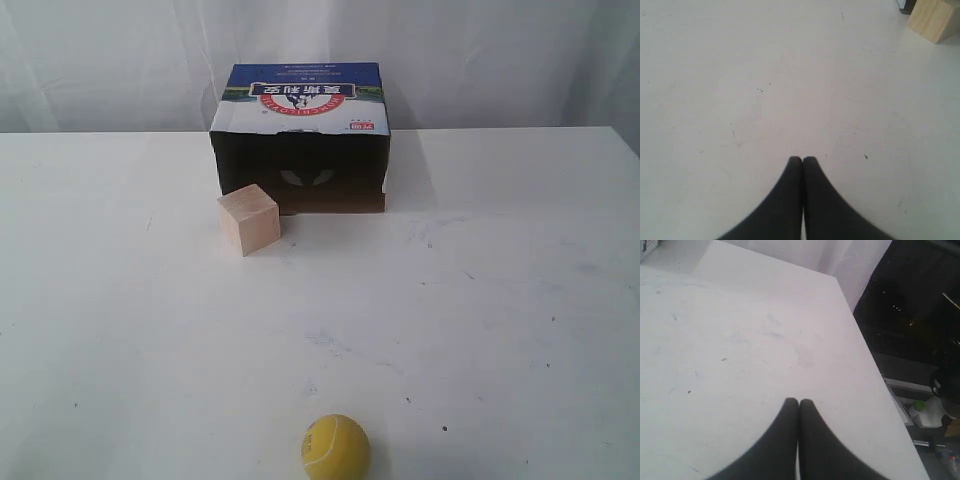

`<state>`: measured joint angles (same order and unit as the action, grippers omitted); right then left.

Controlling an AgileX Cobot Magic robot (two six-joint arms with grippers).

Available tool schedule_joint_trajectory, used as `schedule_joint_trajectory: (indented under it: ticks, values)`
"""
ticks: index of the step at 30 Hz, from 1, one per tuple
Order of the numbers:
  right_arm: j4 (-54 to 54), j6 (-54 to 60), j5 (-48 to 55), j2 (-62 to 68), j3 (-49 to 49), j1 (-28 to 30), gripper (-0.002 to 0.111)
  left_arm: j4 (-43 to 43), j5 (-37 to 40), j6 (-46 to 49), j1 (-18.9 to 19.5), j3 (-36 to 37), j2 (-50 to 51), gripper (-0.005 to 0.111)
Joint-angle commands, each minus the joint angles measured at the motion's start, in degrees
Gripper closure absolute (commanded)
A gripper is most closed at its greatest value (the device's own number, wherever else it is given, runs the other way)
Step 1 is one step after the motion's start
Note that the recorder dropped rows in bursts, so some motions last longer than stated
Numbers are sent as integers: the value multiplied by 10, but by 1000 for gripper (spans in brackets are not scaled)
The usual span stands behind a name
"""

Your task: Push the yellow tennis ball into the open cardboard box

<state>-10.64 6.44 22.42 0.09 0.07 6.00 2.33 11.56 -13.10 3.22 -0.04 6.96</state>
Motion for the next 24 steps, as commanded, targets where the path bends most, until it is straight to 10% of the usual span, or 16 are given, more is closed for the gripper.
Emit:
schedule_joint_trajectory:
  ticks: [1, 9, 16, 21, 24]
  values:
    - [-1, -3, -2, -1, -1, -3, 108, 0, 2, 0, 1, 0, -3, 107]
    - [-21, 39, -27, -1, -1, -3, 108, 0, 2, 0, 1, 0, -3, 107]
    - [-16, 30, -442, -1, -1, -3, 108, 0, 2, 0, 1, 0, -3, 107]
    - [-40, -574, -591, -1, -22, -3, 108, 0, 2, 0, 1, 0, -3, 107]
    - [-31, -546, -601, 33, -89, -3, 108, 0, 2, 0, 1, 0, -3, 107]
